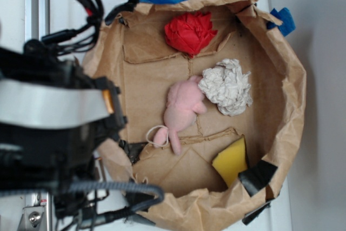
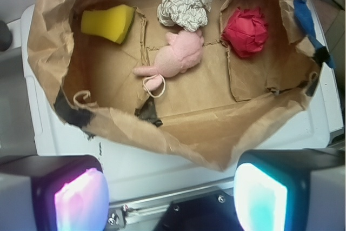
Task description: Grab the red paper.
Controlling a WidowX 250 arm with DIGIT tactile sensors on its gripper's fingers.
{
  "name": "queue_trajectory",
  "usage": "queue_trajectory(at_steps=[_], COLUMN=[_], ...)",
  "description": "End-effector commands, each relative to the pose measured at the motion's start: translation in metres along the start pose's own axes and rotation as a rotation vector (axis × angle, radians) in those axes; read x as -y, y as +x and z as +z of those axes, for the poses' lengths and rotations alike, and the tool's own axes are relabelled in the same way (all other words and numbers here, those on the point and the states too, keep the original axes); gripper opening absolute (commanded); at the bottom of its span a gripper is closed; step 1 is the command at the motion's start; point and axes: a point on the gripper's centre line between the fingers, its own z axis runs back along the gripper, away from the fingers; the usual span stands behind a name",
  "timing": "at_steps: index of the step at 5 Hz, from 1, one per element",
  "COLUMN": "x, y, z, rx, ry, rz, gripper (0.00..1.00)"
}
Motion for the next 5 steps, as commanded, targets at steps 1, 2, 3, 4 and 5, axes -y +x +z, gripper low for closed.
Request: queue_trajectory(at_steps=[1, 2, 3, 4, 5], x=[-0.003, -0.003, -0.003, -0.003, -0.011], y=[0.032, 0.032, 0.032, 0.032, 0.054], z=[0.010, 0.010, 0.010, 0.010, -0.014], rx=[0.188, 0.188, 0.188, 0.188, 0.207], ry=[-0.092, -0.092, -0.092, -0.092, -0.087], rz=[0.517, 0.517, 0.517, 0.517, 0.595], gripper=[1.00, 1.00, 1.00, 1.00, 1.00])
